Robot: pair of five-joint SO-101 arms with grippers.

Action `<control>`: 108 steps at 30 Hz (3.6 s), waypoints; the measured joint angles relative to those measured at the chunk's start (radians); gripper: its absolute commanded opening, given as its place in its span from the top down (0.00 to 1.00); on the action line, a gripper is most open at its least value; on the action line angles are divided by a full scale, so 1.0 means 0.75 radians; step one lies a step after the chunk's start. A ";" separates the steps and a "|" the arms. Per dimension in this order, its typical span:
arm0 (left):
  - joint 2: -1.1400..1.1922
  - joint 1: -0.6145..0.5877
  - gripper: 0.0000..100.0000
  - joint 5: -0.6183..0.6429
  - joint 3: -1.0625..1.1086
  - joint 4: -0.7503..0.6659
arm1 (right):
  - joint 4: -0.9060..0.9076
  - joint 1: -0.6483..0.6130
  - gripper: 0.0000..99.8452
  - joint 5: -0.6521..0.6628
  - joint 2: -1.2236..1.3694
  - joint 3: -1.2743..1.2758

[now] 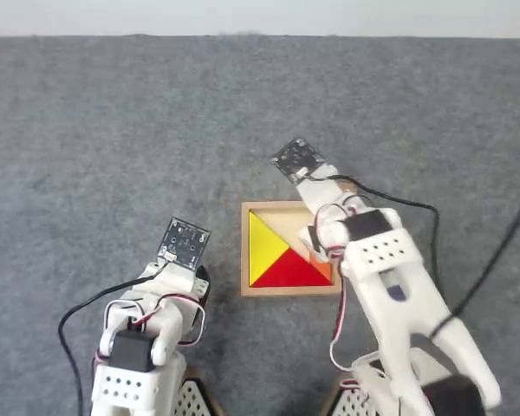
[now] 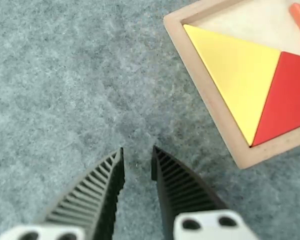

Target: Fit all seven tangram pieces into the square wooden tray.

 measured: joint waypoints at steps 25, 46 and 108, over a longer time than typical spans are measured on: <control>0.000 0.000 0.91 0.000 0.000 0.000 | 0.239 0.368 0.85 0.262 0.468 -0.460; 0.000 0.000 0.91 0.000 0.000 0.000 | 0.237 0.307 0.76 0.538 1.340 -1.215; 0.000 0.000 0.91 0.000 0.000 0.000 | 0.640 -0.084 0.88 0.694 0.446 -0.908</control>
